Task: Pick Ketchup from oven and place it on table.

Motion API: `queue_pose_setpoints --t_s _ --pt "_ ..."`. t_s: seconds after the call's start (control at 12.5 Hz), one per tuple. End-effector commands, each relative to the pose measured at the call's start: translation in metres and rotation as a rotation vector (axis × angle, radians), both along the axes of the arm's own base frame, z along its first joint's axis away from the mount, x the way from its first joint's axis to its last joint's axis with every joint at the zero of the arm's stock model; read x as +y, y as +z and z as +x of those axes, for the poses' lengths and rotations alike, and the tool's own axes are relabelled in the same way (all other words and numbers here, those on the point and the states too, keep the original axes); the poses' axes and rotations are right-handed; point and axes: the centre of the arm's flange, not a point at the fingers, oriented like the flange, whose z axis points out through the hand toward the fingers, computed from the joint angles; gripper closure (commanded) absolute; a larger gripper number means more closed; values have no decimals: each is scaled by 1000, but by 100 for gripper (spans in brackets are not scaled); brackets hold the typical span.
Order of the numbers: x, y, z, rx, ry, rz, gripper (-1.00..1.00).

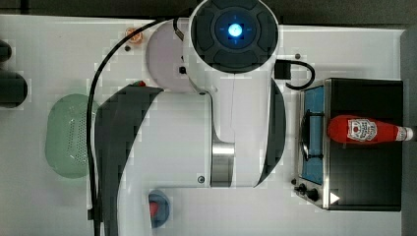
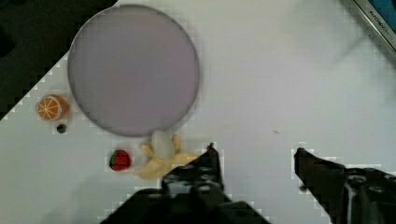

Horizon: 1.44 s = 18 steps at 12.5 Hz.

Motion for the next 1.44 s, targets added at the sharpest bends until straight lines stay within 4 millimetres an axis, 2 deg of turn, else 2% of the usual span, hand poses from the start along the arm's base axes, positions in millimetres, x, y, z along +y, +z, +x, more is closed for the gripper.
queue_pose_setpoints --t_s 0.08,0.24,0.4,0.48,0.72,1.12,1.28,1.44 --pt "-43 87 -94 -32 -118 -6 -58" --pt "-45 87 -94 -34 -122 -5 -100" --pt "-58 86 -94 -39 -147 -1 -100" --pt "-73 85 -94 -45 -174 2 -100" --pt "-143 74 -92 -71 -305 14 -100" --pt "-264 35 -94 -130 -526 -5 -100" --pt "-299 14 -91 -150 -588 -33 -100" --pt "-324 -11 -84 -127 -629 -62 -100"
